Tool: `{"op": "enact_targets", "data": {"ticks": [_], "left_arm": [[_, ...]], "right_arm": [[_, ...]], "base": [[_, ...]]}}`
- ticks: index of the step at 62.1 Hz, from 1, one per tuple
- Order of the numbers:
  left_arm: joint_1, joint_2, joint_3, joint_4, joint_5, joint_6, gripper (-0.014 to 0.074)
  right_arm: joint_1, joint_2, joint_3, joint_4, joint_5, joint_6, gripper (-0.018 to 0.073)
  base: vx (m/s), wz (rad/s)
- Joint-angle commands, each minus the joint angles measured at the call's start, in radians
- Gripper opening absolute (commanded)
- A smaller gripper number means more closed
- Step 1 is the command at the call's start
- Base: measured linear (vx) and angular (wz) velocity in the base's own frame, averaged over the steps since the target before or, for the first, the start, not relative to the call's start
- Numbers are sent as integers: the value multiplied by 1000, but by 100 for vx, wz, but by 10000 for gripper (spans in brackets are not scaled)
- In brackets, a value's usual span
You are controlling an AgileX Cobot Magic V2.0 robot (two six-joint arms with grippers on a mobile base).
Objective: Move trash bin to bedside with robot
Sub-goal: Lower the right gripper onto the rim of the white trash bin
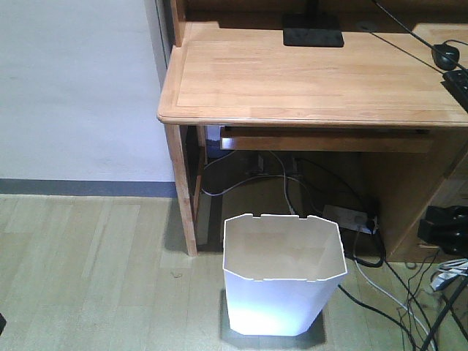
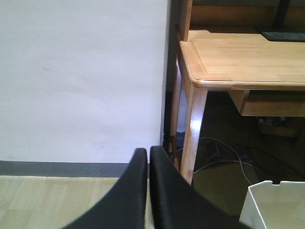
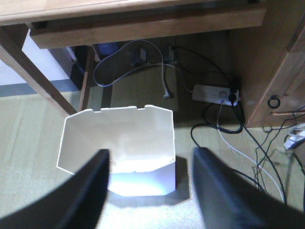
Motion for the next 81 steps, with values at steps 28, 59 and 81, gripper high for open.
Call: {"op": "enact_targets", "data": {"ticks": [28, 59, 81], "left_arm": [[0, -14, 12, -3, -83, -10, -6], [0, -14, 12, -3, -83, -10, -6], [0, -14, 12, -3, -83, -10, -6]], "right_arm": [[-6, 118, -123, -24, -70, -44, 596], [-6, 718, -453, -15, -18, -95, 527], [-58, 1154, -639, 192, -32, -323, 527]], "base": [[0, 0], [0, 0], [0, 0]]}}
